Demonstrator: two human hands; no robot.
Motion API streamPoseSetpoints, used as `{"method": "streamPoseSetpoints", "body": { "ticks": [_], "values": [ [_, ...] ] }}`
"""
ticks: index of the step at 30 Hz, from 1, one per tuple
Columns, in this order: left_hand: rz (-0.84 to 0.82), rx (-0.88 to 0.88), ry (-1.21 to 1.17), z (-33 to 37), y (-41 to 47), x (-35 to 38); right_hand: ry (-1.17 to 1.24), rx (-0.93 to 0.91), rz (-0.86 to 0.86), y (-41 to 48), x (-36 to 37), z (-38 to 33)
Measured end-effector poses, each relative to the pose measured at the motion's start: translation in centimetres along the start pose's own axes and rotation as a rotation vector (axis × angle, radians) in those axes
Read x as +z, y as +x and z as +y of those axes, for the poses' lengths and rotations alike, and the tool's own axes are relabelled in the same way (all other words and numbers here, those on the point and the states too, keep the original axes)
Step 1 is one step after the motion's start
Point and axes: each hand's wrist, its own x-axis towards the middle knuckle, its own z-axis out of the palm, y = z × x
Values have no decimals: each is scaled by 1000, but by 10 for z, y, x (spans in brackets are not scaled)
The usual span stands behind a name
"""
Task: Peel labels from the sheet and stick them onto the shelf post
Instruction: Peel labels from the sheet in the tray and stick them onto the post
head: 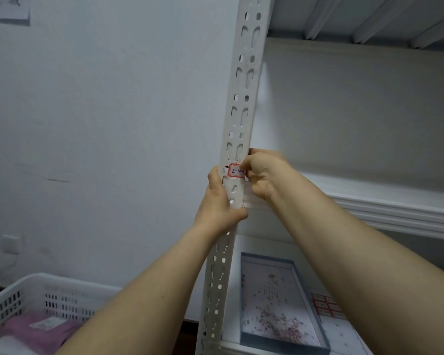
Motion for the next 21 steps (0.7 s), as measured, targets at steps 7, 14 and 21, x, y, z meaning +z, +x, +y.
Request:
{"method": "streamPoseSetpoints", "body": {
  "ticks": [7, 14, 21],
  "values": [
    [8, -10, 0, 2, -1, 0, 3, 41, 79, 11, 4, 2],
    [8, -14, -11, 2, -2, -1, -20, 44, 75, 14, 1, 2],
    [-24, -54, -52, 7, -3, -4, -114, 0, -14, 9, -7, 0]
  ]
}}
